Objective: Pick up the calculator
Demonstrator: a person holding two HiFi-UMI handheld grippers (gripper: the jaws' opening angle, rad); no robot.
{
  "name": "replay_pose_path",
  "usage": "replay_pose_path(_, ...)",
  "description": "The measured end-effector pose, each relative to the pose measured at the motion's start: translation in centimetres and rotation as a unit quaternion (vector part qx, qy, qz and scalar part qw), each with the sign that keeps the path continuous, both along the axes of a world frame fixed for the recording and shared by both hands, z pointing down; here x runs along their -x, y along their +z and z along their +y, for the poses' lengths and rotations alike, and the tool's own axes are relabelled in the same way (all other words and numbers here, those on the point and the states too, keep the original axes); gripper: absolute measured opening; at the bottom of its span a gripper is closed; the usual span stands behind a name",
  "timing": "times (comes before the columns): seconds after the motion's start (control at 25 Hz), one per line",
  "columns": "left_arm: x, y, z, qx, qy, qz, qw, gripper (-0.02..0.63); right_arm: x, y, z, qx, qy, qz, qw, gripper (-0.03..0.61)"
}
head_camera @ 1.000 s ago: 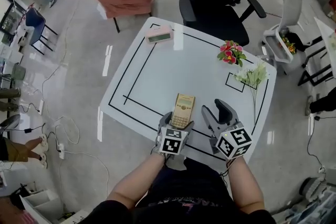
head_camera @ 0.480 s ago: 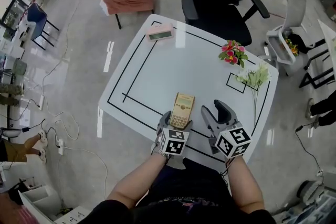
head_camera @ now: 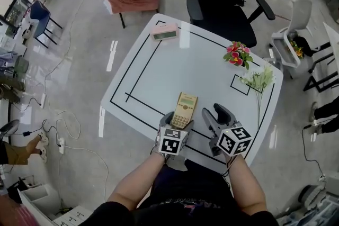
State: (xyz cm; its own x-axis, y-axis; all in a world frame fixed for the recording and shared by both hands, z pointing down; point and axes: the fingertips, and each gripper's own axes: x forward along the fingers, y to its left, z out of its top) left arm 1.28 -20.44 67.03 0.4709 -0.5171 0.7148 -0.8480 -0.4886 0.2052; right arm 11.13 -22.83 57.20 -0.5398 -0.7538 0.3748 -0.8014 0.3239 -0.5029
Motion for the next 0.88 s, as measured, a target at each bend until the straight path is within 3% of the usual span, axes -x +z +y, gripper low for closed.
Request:
replay_pose_path(0.44, 0.3, -0.9, 0.0, 0.033, -0.006, 0.07, 0.997, 0.374, 2.7, 4.7, 0.0, 0.109, -0.029, -0.064, 0.992, 0.218)
replay_pose_path(0.64, 0.3, -1.0, -0.1, 0.04, -0.006, 0.088, 0.9953, 0.374, 4.2, 6.5, 0.1, 0.16, -0.043, -0.094, 0.982, 0.218)
replay_pose_path(0.88, 0.5, -1.1, -0.1, 0.044, -0.004, 0.095, 0.9945, 0.374, 5.6, 7.3, -0.2, 0.192, -0.059, -0.094, 0.975, 0.218)
